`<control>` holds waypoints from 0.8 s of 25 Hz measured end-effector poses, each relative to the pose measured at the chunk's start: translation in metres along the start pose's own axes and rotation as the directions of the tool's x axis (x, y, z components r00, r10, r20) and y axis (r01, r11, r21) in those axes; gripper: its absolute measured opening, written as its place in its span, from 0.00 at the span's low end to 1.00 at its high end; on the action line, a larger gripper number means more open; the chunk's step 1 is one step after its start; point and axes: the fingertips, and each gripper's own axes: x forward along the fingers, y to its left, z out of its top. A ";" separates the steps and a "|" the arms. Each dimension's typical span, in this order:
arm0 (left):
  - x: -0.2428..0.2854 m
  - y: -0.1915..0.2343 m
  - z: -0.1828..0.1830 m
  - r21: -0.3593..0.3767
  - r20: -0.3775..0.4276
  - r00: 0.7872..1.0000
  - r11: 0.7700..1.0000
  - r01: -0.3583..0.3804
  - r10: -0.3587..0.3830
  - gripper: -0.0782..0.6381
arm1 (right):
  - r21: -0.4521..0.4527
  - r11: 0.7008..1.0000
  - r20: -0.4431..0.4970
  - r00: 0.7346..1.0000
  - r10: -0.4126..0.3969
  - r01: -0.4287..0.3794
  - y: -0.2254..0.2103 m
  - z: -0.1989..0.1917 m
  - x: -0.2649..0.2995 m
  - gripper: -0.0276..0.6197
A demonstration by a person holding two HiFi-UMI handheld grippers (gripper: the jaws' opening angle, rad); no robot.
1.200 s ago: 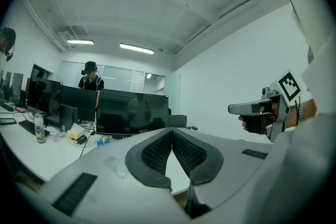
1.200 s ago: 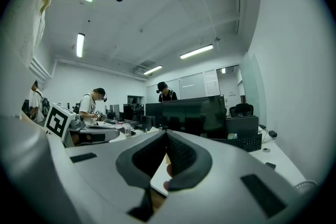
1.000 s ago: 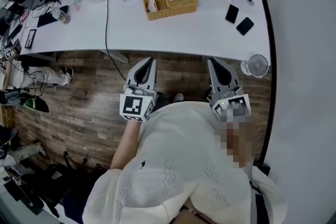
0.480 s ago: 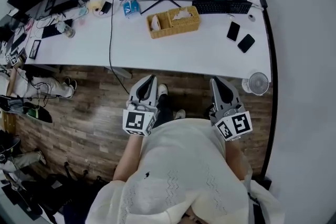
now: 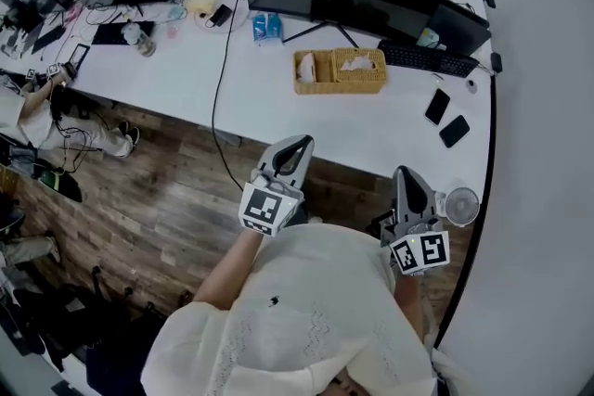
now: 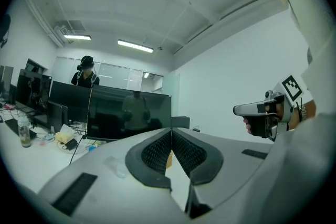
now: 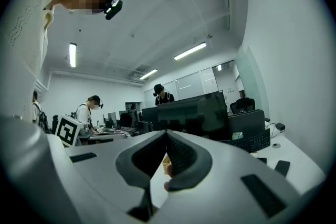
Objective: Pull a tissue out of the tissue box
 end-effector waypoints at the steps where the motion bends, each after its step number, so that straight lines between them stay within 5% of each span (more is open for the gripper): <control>1: 0.007 0.006 0.002 -0.001 0.001 1.000 1.000 0.004 -0.004 0.13 | 0.001 1.000 -0.002 1.000 -0.001 0.001 -0.002 0.001 0.009 0.04; 20: 0.108 0.094 0.014 -0.008 -0.005 0.994 0.994 0.106 -0.106 0.13 | -0.038 0.998 -0.011 0.998 -0.060 0.059 -0.034 0.023 0.137 0.05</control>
